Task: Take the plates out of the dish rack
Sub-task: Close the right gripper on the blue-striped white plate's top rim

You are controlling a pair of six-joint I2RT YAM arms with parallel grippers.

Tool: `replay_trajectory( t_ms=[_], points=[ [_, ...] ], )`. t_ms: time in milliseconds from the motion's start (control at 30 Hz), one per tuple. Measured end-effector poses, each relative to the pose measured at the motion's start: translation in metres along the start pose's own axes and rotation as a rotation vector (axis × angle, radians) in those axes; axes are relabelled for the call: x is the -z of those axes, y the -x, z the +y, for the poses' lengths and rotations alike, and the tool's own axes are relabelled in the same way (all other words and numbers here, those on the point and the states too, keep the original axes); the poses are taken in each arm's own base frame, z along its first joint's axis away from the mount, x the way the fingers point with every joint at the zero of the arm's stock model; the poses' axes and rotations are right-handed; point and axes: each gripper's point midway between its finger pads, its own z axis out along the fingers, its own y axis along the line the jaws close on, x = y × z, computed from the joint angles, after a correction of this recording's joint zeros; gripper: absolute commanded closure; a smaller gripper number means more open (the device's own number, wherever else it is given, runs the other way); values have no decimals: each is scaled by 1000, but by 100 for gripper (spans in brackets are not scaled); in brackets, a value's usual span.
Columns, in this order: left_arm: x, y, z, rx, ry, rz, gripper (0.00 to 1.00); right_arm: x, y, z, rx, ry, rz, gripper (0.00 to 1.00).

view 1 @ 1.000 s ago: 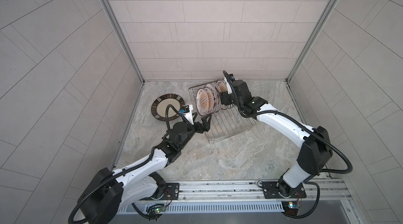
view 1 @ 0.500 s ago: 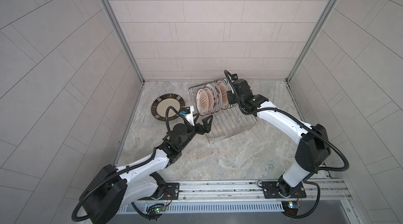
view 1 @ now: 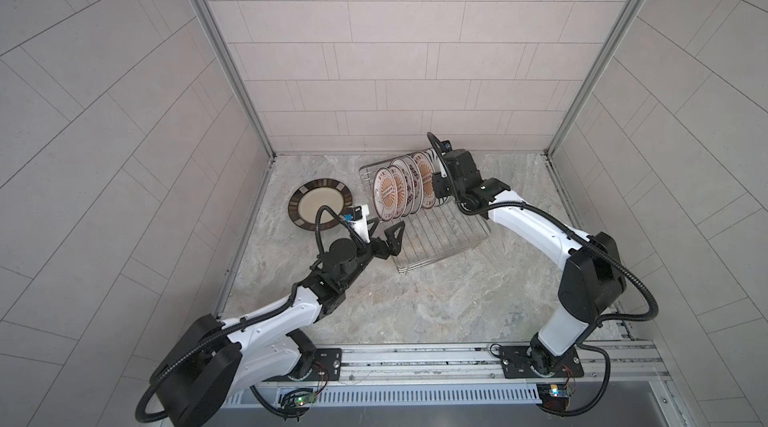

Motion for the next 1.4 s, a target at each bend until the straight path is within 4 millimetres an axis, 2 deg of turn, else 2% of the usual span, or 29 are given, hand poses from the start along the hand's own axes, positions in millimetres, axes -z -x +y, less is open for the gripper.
replay_trajectory(
  t_ms=[200,367,533,833,1033,1233,1400],
  points=[
    [9,11,-2,-2,-1,-39,0,4,-5,11,9,30,5,59],
    [14,15,-2,-2,-4,-53,0,1,-1,-1,-30,26,-1,60],
    [17,13,-3,-20,-6,-38,0,-3,0,-27,-70,-35,-8,61],
    [18,5,-2,-40,-8,0,0,-6,12,-42,-60,-123,-24,62],
    [16,1,-1,-46,-5,13,0,-27,14,-51,-51,-176,-1,65],
    [16,1,-1,-46,-5,14,0,-55,-2,-56,-38,-211,61,66],
    [16,1,-1,-46,-5,14,0,-71,-12,-56,-36,-210,92,70]
  ],
)
